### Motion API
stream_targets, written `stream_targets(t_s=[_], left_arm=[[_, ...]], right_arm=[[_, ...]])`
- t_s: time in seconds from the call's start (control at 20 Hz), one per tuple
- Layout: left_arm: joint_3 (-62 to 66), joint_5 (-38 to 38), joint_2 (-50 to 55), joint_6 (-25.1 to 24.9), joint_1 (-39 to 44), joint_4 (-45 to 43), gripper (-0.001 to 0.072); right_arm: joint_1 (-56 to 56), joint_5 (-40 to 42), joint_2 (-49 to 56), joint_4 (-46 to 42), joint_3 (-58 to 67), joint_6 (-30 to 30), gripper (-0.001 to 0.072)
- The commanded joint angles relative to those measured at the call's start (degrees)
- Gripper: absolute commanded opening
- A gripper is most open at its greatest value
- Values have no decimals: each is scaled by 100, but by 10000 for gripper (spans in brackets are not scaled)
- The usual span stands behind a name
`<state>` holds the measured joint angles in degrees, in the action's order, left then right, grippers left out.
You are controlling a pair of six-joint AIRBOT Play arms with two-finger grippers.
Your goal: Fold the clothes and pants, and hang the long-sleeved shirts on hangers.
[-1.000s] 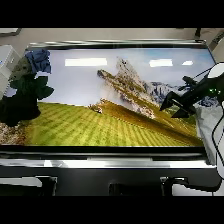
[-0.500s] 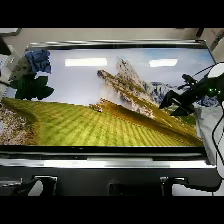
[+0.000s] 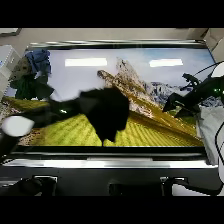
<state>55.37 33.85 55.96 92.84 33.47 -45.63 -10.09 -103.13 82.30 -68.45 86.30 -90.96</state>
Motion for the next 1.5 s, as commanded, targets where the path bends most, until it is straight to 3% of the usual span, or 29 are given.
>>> stream_targets(t_s=[0.0, 0.1, 0.15, 0.2, 0.25, 0.3, 0.5, 0.65, 0.8, 0.9, 1.15, 1.3, 1.35, 1.4, 1.45], left_arm=[[-326, 271, 1541, 192, 859, 249, 25], [-131, 275, 2315, -140, 1086, 780, 27], [15, 282, 2546, -227, 1099, 1043, 120], [221, 400, 2669, -289, 1003, 1233, 584], [455, 721, 2682, -389, 761, 1233, 702], [763, 1274, 2632, -756, 345, 1130, 710], [1762, 3279, 2358, -835, -1740, 35, 709], [1399, 3967, 2343, -824, -2638, -551, 708], [234, 3215, 2417, -1019, -2706, -223, 708], [-337, 2697, 2645, -1443, -2524, 634, 708], [-509, 2341, 3504, -2498, -1853, 2194, 707], [-511, 2022, 3657, -2710, -1628, 2662, 706], [-511, 1886, 3659, -2710, -1563, 2660, 639], [-511, 1759, 3659, -2688, -1513, 2664, 481], [-509, 1696, 3652, -2664, -1506, 2682, 248]], right_arm=[[4, -24, -114, -431, -2, 149, 666], [4, 83, -111, -459, -2, 146, 666], [4, 170, -111, -457, -2, 142, 666], [4, 254, -111, -437, -2, 138, 667], [4, 328, -111, -407, -2, 98, 667], [7, 389, -111, -293, -17, 74, 667], [7, 621, -162, 949, -791, 299, 689], [7, 1036, -170, 1438, -1781, 516, 703], [7, 1596, -170, 2157, -2734, 835, 705], [7, 1873, -168, 2332, -3191, 925, 705], [7, 1930, -170, 2326, -3532, 960, 705], [7, 1904, -170, 2319, -3532, 960, 705], [7, 1928, -168, 2317, -3545, 960, 705], [7, 1937, -170, 2297, -3571, 957, 705], [7, 1937, -168, 2264, -3624, 957, 705]])
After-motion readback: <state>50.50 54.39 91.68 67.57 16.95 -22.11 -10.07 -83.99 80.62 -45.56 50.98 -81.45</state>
